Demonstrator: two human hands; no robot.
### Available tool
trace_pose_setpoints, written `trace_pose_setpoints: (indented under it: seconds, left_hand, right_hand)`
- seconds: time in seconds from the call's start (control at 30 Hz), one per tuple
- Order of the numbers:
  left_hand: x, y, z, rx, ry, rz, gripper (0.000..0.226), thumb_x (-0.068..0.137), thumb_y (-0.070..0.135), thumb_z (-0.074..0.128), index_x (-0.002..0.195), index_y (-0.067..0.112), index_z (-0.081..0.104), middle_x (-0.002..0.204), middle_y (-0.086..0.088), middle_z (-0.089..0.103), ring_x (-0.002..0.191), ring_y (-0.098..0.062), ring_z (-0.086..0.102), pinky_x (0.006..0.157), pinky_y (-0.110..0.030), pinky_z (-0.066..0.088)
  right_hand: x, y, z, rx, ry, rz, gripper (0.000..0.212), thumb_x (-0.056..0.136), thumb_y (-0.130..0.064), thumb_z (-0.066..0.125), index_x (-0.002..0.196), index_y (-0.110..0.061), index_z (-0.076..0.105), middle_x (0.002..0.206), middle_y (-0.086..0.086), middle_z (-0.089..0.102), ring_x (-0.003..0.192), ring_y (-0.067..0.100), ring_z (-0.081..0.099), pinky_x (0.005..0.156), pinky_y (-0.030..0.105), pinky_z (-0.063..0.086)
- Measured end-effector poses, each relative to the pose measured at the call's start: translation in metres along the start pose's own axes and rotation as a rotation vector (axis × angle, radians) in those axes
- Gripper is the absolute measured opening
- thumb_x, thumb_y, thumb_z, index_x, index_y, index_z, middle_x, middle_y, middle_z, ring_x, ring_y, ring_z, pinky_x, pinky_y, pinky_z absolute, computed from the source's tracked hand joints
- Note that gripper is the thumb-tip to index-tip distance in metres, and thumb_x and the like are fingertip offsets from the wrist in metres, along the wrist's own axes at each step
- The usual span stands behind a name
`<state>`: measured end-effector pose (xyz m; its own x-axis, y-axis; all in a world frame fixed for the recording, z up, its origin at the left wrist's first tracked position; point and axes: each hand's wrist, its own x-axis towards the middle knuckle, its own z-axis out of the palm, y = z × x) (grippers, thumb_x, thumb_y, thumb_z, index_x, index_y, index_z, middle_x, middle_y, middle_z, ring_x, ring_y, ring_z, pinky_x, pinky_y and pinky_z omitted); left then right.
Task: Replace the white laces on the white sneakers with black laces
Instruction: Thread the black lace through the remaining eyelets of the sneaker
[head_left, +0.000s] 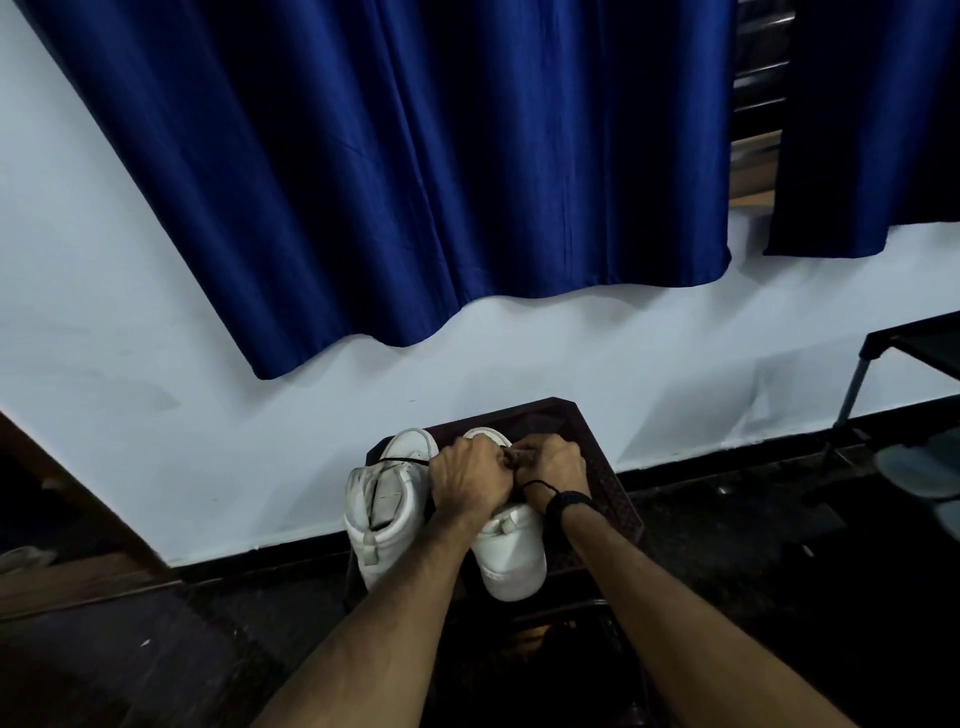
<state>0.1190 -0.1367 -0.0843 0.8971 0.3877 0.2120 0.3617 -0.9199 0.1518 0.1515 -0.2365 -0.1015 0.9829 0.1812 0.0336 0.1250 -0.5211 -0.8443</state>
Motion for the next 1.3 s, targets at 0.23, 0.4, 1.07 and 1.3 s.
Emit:
trace_pose_setpoints:
  seconds: [0.23,0.4,1.07,1.3]
  left_hand:
    - [0.004,-0.002,0.002,-0.062,-0.028,-0.064,0.025,0.082,0.036,0.054,0.095,0.025,0.073,0.104,-0.009,0.070,0.101,-0.034,0.065,0.075,-0.034,0.049]
    - [0.010,0.000,0.000,-0.121,-0.098,-0.125,0.029,0.076,0.036,0.055,0.095,0.025,0.073,0.106,-0.009,0.069,0.104,-0.031,0.064,0.079,-0.034,0.050]
    - [0.006,-0.007,0.014,-0.027,0.045,0.058,0.026,0.090,0.036,0.051,0.102,0.025,0.072,0.103,-0.010,0.070,0.100,-0.035,0.064,0.075,-0.036,0.048]
    - [0.004,-0.008,0.015,0.071,0.130,0.117,0.031,0.097,0.041,0.045,0.101,0.022,0.070,0.100,-0.006,0.072,0.097,-0.027,0.067,0.074,-0.034,0.047]
  right_hand:
    - [-0.001,0.002,0.006,0.102,0.048,0.116,0.019,0.080,-0.028,0.067,0.097,-0.022,0.074,0.099,0.013,0.071,0.099,0.032,0.064,0.080,0.029,0.049]
    - [-0.001,0.003,0.002,0.028,0.027,0.019,0.021,0.078,-0.021,0.065,0.097,-0.022,0.075,0.092,0.012,0.072,0.092,0.031,0.066,0.075,0.030,0.052]
    - [0.003,0.005,-0.005,0.004,-0.078,-0.028,0.022,0.085,-0.037,0.059,0.099,-0.028,0.073,0.097,0.004,0.073,0.098,0.025,0.065,0.085,0.033,0.052]
    - [0.056,0.043,0.001,0.305,-0.270,0.087,0.010,0.074,-0.018,0.074,0.065,-0.022,0.075,0.094,0.005,0.075,0.101,0.026,0.067,0.102,0.043,0.046]
